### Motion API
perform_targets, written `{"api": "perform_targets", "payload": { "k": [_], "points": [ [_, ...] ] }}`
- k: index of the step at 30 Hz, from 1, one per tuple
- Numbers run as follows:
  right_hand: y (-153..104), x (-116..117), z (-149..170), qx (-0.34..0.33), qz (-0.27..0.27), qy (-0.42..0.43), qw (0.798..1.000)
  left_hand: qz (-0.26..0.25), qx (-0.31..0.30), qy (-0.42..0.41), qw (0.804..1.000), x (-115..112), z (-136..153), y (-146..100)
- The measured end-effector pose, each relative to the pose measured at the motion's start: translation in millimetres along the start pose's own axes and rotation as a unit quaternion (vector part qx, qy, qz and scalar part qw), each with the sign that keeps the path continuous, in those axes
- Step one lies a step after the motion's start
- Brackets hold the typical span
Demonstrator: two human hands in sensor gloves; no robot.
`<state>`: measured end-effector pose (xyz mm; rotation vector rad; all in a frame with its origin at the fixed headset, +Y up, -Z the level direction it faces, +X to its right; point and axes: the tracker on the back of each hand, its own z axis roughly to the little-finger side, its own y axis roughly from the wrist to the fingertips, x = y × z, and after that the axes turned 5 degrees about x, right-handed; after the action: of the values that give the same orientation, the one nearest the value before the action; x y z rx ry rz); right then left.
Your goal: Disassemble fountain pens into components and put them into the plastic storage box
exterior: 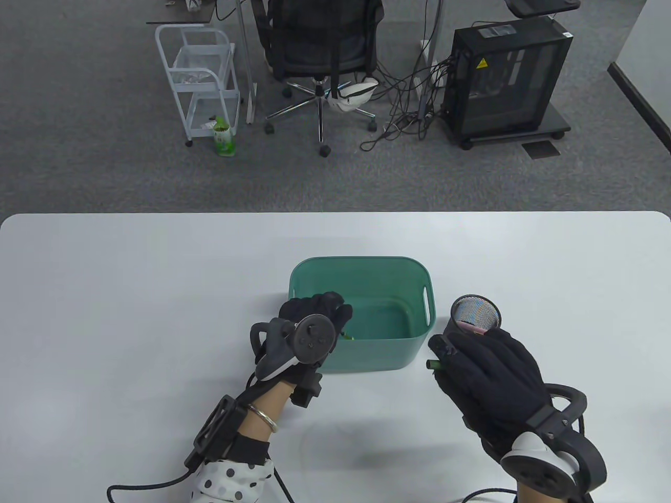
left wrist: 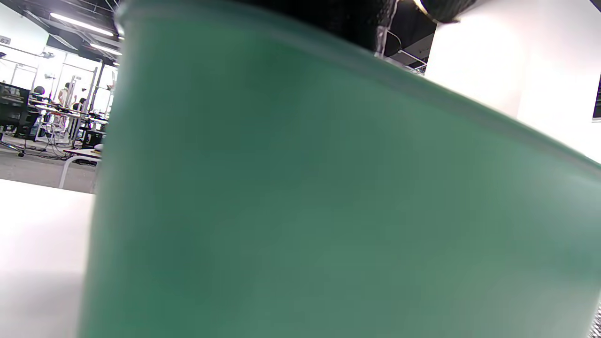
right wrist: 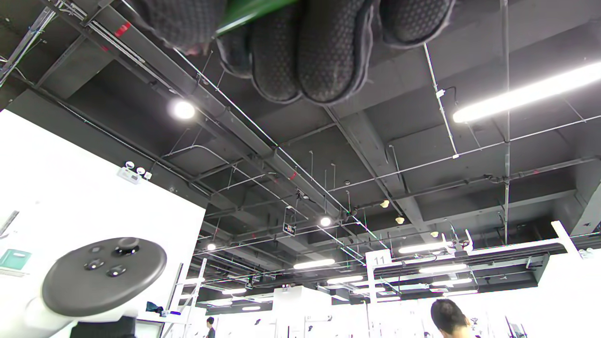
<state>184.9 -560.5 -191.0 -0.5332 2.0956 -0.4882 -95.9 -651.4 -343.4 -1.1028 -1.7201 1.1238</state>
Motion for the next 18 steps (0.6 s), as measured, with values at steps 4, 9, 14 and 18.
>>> {"api": "perform_targets", "payload": {
  "k": [4,9,14,18],
  "points": [
    [0,1,-1,-0.001,-0.002,-0.001,1.0,0.005,-0.011,-0.001,1.0,0,2,-4],
    [1,2,-1,-0.001,-0.005,-0.002,1.0,0.01,-0.029,0.001,1.0,2,3,-12],
    [1,3,-1,-0.001,-0.008,-0.004,1.0,0.005,-0.051,0.014,0.999,6,3,-24],
    [1,4,-1,-0.001,-0.009,-0.004,1.0,0.013,-0.068,0.031,0.997,9,2,-38]
  ]
}}
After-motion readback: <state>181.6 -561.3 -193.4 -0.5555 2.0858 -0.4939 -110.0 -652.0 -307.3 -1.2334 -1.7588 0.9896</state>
